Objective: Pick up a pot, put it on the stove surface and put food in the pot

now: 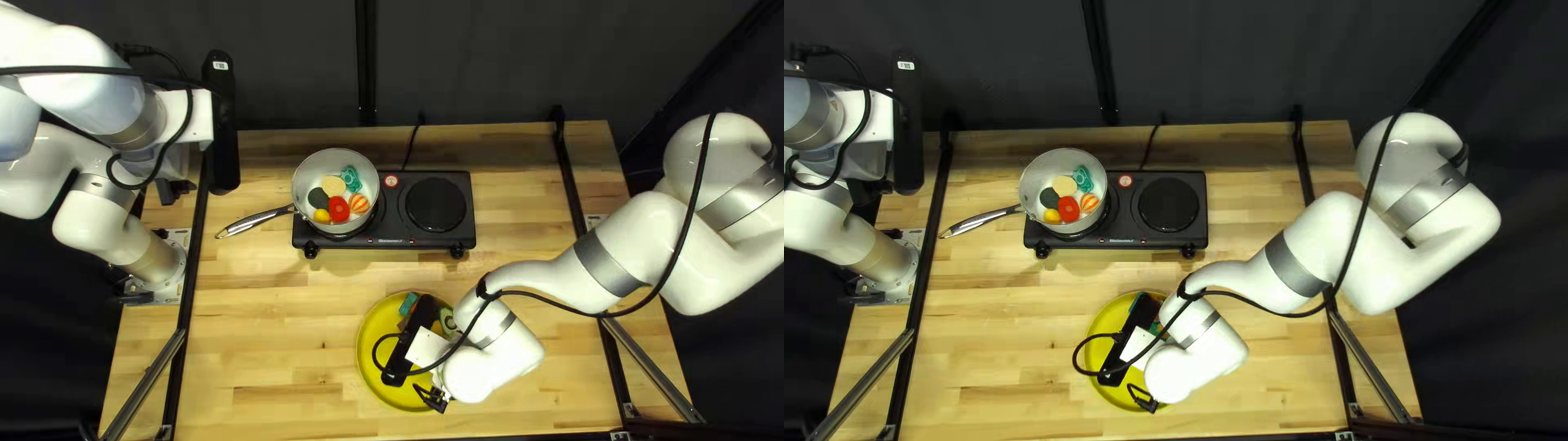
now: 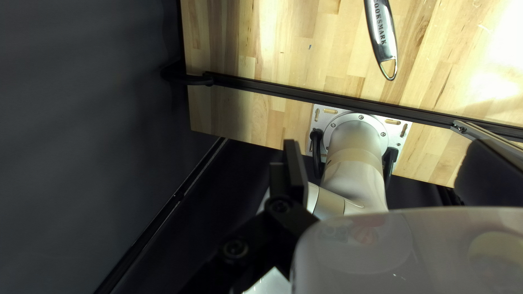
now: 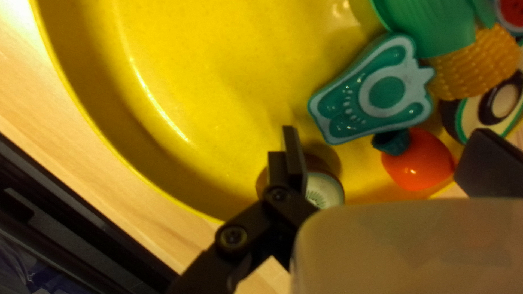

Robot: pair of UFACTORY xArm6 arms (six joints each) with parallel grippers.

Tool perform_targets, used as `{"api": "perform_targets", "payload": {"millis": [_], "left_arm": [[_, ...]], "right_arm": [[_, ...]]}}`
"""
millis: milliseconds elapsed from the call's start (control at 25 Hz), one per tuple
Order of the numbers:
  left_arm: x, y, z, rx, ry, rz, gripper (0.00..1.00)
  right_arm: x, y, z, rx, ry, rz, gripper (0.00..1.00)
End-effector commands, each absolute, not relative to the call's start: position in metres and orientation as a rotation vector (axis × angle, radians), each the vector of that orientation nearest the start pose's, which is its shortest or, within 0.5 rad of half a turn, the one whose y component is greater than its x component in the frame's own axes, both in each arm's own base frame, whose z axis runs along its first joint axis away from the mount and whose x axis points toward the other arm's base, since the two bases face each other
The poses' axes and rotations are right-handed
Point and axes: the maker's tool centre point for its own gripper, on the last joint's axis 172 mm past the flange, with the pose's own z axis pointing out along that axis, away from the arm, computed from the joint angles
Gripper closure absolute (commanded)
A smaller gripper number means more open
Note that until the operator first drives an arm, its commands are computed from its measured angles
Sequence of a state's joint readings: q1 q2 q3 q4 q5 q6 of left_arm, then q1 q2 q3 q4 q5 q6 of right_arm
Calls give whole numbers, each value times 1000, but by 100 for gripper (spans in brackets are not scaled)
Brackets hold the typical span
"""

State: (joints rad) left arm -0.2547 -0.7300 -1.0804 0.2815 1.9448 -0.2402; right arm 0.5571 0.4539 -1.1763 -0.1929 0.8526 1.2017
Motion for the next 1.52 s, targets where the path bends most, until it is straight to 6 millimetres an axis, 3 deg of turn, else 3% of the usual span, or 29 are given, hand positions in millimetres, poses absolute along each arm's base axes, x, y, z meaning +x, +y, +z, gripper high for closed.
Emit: {"api": "perform_targets", "payload": {"millis": [40,200,240,280,840,1040,1080,1240,1520], "left_arm": [[214,24,405,-2845,-101,91,0],[214,24,405,-2845,-101,91,0],[214,24,405,-2845,-101,91,0],[214,24,405,-2845,-101,91,0],[214,24,405,-2845,-101,91,0],[214,24,405,-2845,-101,91,0],[214,24,405,-2845,-101,91,0],[214,24,405,-2845,-101,91,0],[214,24,405,-2845,-101,91,0]], "right_arm": [[448,236,10,-3200,838,-48,0],[450,233,10,-3185,846,-63,0],[449,234,10,-3187,850,-66,14],[450,235,11,-3188,851,-66,100],[451,235,15,-3196,838,-65,100],[465,234,60,-3215,747,-43,100],[467,231,78,-3211,709,-40,100],[477,200,133,-3184,569,0,100],[483,155,190,-3149,426,55,100]]}}
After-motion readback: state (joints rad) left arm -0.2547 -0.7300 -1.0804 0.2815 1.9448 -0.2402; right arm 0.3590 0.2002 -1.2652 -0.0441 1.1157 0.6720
